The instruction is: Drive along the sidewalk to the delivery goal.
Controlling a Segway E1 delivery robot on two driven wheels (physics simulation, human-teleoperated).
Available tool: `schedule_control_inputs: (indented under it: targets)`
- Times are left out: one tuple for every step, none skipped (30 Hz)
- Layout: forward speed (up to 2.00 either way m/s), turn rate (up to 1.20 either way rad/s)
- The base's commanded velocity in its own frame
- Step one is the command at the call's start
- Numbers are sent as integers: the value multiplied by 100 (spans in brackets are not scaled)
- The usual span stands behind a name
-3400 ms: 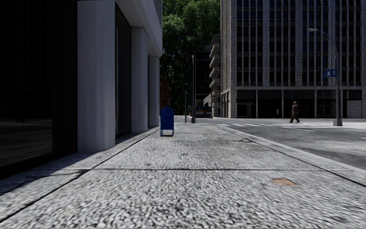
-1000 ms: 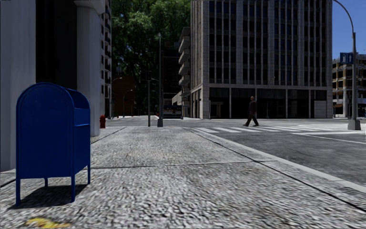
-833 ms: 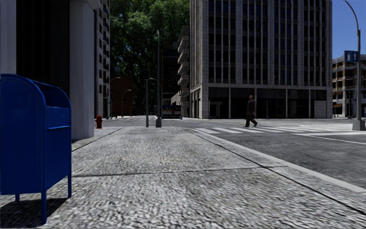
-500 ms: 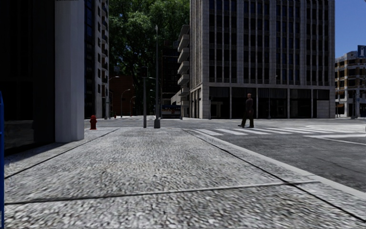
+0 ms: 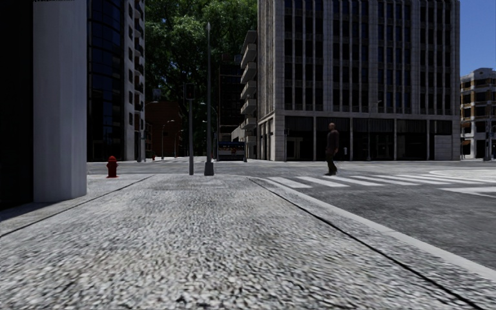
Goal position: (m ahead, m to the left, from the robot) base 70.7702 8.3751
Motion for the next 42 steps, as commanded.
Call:
schedule_control_inputs:
  targets:
    - [200, 0]
    - [200, 0]
    - [200, 0]
    - [200, 0]
    - [200, 0]
    - [200, 0]
    - [200, 0]
    - [200, 0]
    - [200, 0]
    - [200, 0]
    - [200, 0]
    - [200, 0]
    - [200, 0]
    - [200, 0]
    - [200, 0]
    - [200, 0]
    - [200, 0]
    - [200, 0]
    - [200, 0]
    - [200, 0]
    - [200, 0]
    - [200, 0]
    - [200, 0]
    - [200, 0]
    - [200, 0]
    - [200, 0]
    - [200, 0]
    - [200, 0]
    - [200, 0]
    - [200, 0]
    - [200, 0]
    - [200, 0]
    - [200, 0]
    - [200, 0]
    - [200, 0]
    - [200, -1]
    - [200, -2]
    - [200, -2]
    - [200, -3]
    - [200, -5]
    - [200, -5]
    - [200, -5]
